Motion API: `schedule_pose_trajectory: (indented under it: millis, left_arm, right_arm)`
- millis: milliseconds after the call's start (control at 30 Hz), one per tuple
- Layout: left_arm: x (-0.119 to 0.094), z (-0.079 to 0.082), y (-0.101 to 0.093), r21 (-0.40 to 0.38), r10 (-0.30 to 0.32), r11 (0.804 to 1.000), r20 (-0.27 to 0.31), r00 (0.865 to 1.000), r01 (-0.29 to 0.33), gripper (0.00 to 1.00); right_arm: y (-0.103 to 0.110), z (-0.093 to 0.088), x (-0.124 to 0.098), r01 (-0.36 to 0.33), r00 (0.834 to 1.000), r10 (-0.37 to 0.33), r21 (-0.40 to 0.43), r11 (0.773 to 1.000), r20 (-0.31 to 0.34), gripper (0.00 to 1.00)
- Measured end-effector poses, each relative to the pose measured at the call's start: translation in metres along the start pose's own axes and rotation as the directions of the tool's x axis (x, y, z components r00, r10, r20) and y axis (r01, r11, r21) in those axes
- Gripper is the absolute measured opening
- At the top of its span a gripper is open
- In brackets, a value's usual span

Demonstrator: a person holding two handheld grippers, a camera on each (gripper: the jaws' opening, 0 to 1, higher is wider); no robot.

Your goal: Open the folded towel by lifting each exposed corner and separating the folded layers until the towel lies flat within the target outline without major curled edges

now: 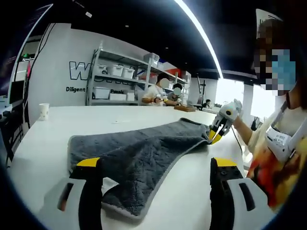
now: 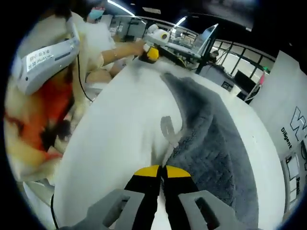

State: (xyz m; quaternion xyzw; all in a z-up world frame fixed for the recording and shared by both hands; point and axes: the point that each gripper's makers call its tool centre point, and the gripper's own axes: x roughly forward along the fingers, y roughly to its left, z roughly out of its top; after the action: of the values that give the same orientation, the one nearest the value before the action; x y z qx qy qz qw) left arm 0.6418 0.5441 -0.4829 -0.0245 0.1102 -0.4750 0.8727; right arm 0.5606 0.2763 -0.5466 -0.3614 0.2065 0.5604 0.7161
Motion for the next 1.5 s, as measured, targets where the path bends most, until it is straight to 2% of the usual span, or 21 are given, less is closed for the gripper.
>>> schedule_pose_trajectory:
  millis: [167, 433, 600, 1100, 1300, 1367, 1433, 1500]
  left_arm:
    - [-0.001, 0.000, 0.000, -0.002, 0.000, 1.000, 0.000, 1.000, 0.000, 0.91]
    - [-0.002, -0.001, 0.000, 0.000, -0.002, 1.000, -0.004, 1.000, 0.002, 0.91]
    - [-0.003, -0.002, -0.003, 0.001, -0.004, 1.000, -0.008, 1.000, 0.004, 0.91]
    - [-0.004, -0.004, -0.009, 0.005, -0.010, 1.000, -0.020, 1.000, 0.010, 0.91]
    - [-0.004, -0.004, -0.010, 0.007, -0.013, 1.000, -0.026, 1.000, 0.013, 0.91]
    - [-0.005, -0.003, -0.010, 0.007, -0.011, 1.000, -0.025, 1.000, 0.011, 0.91]
    - [-0.005, -0.003, -0.010, 0.000, -0.001, 1.000, -0.029, 1.000, 0.001, 0.91]
    - [-0.005, -0.004, -0.010, -0.004, 0.003, 1.000, -0.034, 0.999, -0.003, 0.91]
  right_arm:
    - [0.013, -0.006, 0.000, -0.043, 0.999, 0.042, -0.024, 0.999, -0.024, 0.00]
    - [0.023, -0.004, -0.004, -0.080, 0.997, 0.080, 0.003, 0.997, 0.008, 0.00]
    - [0.030, -0.007, -0.005, -0.104, 0.995, 0.104, 0.000, 0.995, 0.004, 0.00]
    - [0.040, -0.010, -0.007, -0.127, 0.992, 0.127, -0.011, 0.992, 0.004, 0.00]
    - [0.035, -0.004, -0.014, -0.100, 0.994, 0.100, -0.003, 0.995, 0.054, 0.00]
    - [0.031, 0.005, -0.018, -0.078, 0.991, 0.076, 0.016, 0.997, 0.114, 0.06]
    - [0.028, 0.012, -0.022, -0.062, 0.986, 0.053, 0.056, 0.996, 0.160, 0.17]
    - [0.020, 0.013, -0.026, -0.036, 0.983, 0.022, 0.076, 0.996, 0.182, 0.24]
